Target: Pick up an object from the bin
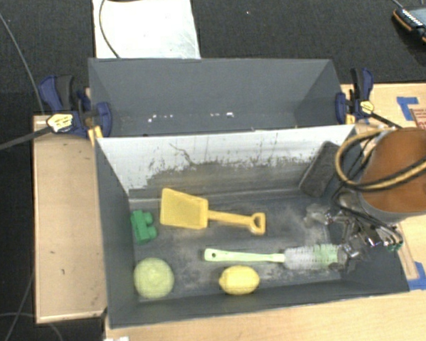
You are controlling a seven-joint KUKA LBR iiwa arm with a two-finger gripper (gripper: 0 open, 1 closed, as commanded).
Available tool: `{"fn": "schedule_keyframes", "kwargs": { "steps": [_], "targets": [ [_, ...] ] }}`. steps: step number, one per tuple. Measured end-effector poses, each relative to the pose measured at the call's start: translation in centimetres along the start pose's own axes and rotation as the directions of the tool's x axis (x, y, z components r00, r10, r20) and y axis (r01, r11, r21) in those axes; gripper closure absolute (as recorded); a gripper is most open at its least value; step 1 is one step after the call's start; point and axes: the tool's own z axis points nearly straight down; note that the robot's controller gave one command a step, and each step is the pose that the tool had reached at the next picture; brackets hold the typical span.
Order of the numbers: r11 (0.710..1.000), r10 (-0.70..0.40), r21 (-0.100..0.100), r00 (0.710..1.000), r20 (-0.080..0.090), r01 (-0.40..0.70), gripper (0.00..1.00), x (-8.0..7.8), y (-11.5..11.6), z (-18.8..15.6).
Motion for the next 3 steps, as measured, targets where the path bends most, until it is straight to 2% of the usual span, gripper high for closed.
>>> {"fn": "schedule_keyframes", "kwargs": {
  "steps": [1,2,3],
  "targets": [
    [0.979,-0.205,-0.006,0.979,-0.009,0.205,0.0,1.5,-2.0,2.4],
    [0.992,0.129,-0.003,0.992,-0.003,-0.129,0.0,1.3,0.6,-0.1],
    [0.993,-0.121,-0.007,0.993,-0.008,0.121,0.0,1.7,-2.8,4.2]
  ]
}}
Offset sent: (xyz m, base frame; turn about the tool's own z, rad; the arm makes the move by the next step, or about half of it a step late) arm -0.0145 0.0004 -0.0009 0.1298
